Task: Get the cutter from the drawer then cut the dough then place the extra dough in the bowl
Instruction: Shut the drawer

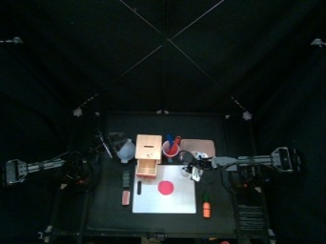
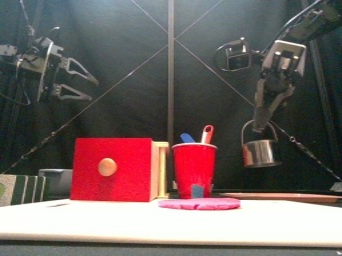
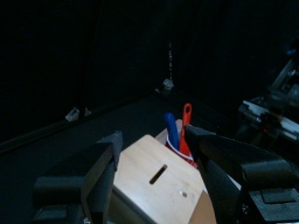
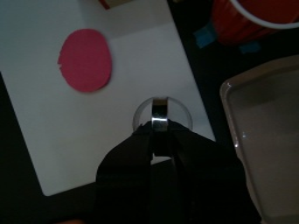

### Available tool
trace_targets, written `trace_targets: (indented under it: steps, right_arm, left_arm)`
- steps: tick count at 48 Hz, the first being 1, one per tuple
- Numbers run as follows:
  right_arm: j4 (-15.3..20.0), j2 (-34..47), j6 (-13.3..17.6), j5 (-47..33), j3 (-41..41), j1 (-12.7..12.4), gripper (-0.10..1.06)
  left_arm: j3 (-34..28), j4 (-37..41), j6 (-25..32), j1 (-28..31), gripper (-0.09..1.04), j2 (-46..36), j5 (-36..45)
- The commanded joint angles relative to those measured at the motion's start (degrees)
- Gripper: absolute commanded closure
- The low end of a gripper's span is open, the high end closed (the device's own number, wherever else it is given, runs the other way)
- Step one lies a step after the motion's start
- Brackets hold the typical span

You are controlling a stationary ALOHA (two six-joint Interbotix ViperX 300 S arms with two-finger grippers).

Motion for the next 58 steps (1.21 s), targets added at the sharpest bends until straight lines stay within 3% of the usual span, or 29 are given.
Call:
trace_targets:
  steps: [1, 10, 19, 28, 37, 42, 48, 58]
  right_arm:
    - [-0.09, 1.32, 0.00, -2.46, 0.35, 1.41, 0.46]
    - [-0.62, 5.19, 1.05, -4.22, -0.26, 2.02, 0.40]
    - [-1.32, 4.22, 2.46, -4.22, -1.32, 2.11, 0.18]
    - [-0.62, 4.22, 2.90, -5.36, -5.36, 1.85, 0.15]
    - [-0.26, 8.96, 2.81, -16.17, -12.13, 1.85, 0.15]
    - [1.23, 13.80, 2.81, -17.67, -15.73, 2.64, 0.15]
    - [1.23, 19.51, 2.64, -17.14, -20.13, 5.01, 0.21]
    - [1.05, 26.37, 2.29, -13.10, -27.51, 6.24, 0.56]
  left_arm:
    - [-4.39, -0.44, 0.00, 1.49, 0.03, 2.55, 1.05]
    - [-10.02, 1.49, 0.18, 1.67, 0.03, 12.30, 3.60]
    - [-15.38, 11.07, 0.26, 3.60, 0.03, 18.72, 8.53]
    - [-24.17, 22.41, 0.44, 6.86, 0.03, 23.12, 27.60]
    - [-33.31, 32.78, 0.44, 8.09, 0.03, 31.11, 36.74]
    - [-37.88, 34.45, 0.44, 8.35, 0.03, 36.56, 42.63]
    - [-42.10, 37.09, 2.72, 8.26, 0.03, 42.10, 47.37]
    - [-45.97, 38.23, 12.83, 8.35, 0.09, 45.88, 51.15]
